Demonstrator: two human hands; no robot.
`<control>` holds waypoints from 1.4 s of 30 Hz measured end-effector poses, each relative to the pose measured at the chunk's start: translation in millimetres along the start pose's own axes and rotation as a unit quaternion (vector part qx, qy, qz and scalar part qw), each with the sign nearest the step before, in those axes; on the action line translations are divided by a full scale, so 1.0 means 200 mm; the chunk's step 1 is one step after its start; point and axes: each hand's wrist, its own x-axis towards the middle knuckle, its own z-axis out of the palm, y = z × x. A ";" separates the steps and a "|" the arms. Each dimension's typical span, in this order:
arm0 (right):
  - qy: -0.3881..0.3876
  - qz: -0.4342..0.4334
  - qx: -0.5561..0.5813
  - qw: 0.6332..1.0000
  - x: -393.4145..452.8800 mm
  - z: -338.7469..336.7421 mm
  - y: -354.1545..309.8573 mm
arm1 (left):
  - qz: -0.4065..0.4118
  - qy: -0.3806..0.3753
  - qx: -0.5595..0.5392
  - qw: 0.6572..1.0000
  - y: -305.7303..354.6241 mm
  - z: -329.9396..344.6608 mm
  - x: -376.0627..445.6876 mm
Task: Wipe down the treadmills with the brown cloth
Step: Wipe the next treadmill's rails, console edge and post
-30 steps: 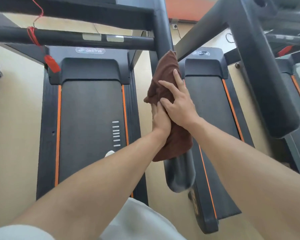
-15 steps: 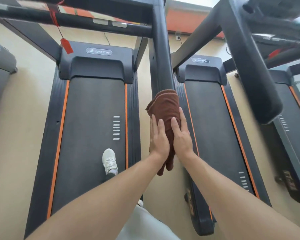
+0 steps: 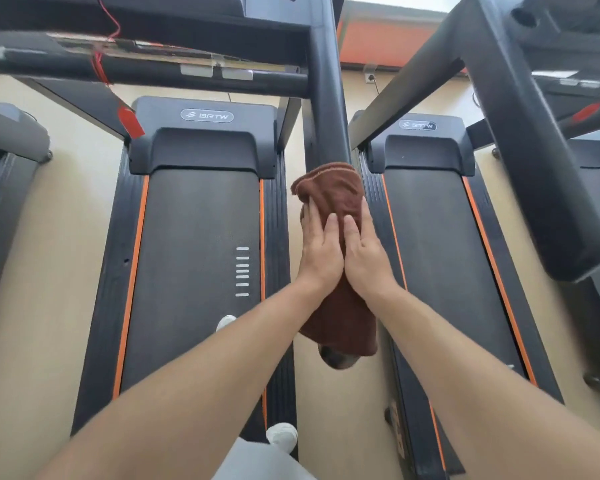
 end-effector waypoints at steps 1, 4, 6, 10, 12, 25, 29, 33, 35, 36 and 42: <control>0.000 0.001 -0.004 1.000 0.07 0.00 -0.03 | 0.003 0.004 0.002 1.000 0.03 0.00 0.07; -0.004 0.016 -0.004 1.000 0.30 0.00 -0.12 | 0.001 0.008 0.013 1.000 0.12 0.00 0.30; -0.003 0.022 -0.003 1.000 0.47 0.01 -0.19 | -0.008 0.009 0.012 1.000 0.19 -0.01 0.47; 0.005 -0.006 -0.020 1.000 0.82 0.05 -0.35 | -0.064 0.005 -0.009 0.998 0.35 -0.04 0.78; 0.006 -0.022 -0.050 0.998 0.98 0.07 -0.44 | -0.085 0.006 -0.028 0.996 0.41 -0.06 0.93; -0.011 -0.160 -0.302 0.940 1.48 0.15 -0.73 | -0.150 -0.007 -0.177 0.973 0.36 -0.08 1.32; -0.009 -0.181 -0.337 0.924 1.42 0.17 -0.74 | -0.136 -0.005 -0.176 0.975 0.43 -0.14 1.24; -0.006 -0.215 -0.426 0.879 1.21 0.20 -0.65 | -0.138 -0.023 -0.219 0.966 0.27 -0.10 1.04; -0.015 -0.217 -0.425 0.879 1.05 0.17 -0.58 | -0.155 -0.036 -0.241 0.957 0.12 -0.05 0.89; -0.023 -0.213 -0.414 0.885 0.95 0.16 -0.54 | -0.163 -0.046 -0.240 0.956 0.08 -0.05 0.79; -0.033 -0.151 -0.298 0.942 0.39 0.07 -0.29 | -0.176 -0.035 -0.224 0.958 -0.07 -0.06 0.21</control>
